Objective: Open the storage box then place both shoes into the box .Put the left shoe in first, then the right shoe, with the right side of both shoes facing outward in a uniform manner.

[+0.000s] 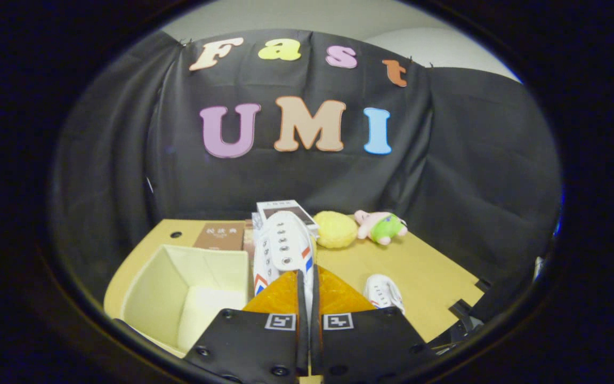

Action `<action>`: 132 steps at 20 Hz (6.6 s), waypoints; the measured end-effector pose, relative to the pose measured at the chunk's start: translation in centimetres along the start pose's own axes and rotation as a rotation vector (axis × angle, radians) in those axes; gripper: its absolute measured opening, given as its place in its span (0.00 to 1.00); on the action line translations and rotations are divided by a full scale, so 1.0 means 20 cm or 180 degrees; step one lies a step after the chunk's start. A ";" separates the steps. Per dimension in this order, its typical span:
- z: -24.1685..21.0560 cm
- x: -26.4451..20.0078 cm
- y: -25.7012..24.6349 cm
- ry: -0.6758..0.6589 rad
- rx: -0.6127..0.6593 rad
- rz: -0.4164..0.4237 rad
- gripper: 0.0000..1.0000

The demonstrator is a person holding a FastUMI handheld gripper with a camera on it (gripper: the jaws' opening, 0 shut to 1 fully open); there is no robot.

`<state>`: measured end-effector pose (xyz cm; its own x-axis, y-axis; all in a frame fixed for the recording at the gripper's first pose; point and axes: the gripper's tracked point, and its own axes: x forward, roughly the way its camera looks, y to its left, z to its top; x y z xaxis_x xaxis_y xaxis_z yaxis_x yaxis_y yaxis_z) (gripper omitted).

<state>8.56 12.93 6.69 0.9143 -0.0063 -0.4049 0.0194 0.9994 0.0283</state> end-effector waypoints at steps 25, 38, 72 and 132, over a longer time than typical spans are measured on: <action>-0.29 -0.09 0.95 0.0395 0.0731 0.1336 0.22; -0.15 -0.12 0.29 0.0086 0.0583 0.0642 1.00; -0.98 0.46 -1.27 0.1364 -0.0269 -0.1248 0.83; 0.18 -0.14 -0.18 -0.0892 -0.0250 -0.0280 0.03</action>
<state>7.43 9.18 10.98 0.9867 -0.0912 -0.1344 0.0823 0.9941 -0.0708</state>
